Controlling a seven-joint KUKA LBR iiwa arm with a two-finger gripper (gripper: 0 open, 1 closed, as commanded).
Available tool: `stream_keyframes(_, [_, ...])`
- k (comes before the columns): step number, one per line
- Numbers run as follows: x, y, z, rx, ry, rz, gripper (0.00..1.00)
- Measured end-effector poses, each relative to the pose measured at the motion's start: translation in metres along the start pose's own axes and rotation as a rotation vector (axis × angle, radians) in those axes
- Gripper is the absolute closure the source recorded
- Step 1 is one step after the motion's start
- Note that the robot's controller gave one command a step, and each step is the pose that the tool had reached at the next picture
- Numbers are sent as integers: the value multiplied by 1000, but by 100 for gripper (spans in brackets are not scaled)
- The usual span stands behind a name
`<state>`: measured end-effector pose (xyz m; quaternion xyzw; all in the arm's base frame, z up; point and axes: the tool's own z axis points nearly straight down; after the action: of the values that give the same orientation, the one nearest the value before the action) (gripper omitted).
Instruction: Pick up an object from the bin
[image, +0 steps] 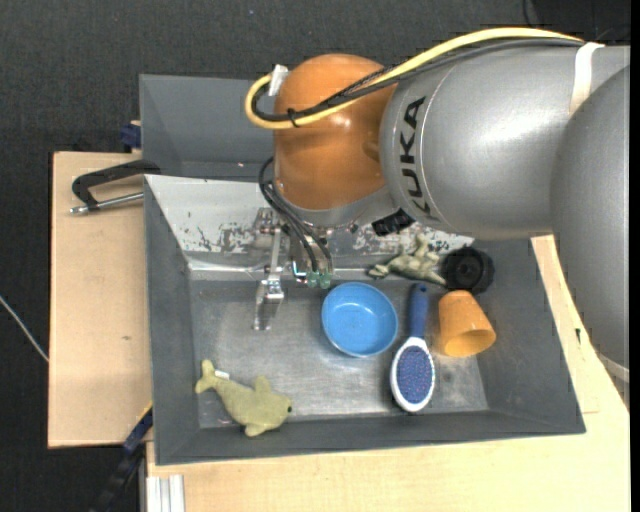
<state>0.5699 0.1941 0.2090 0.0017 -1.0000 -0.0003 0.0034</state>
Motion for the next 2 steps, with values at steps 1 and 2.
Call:
stream_keyframes(1, [61, 2, 135, -8, -23, -11, 0])
stream_keyframes(2, [65, 34, 132, 0, -30, -73, 0])
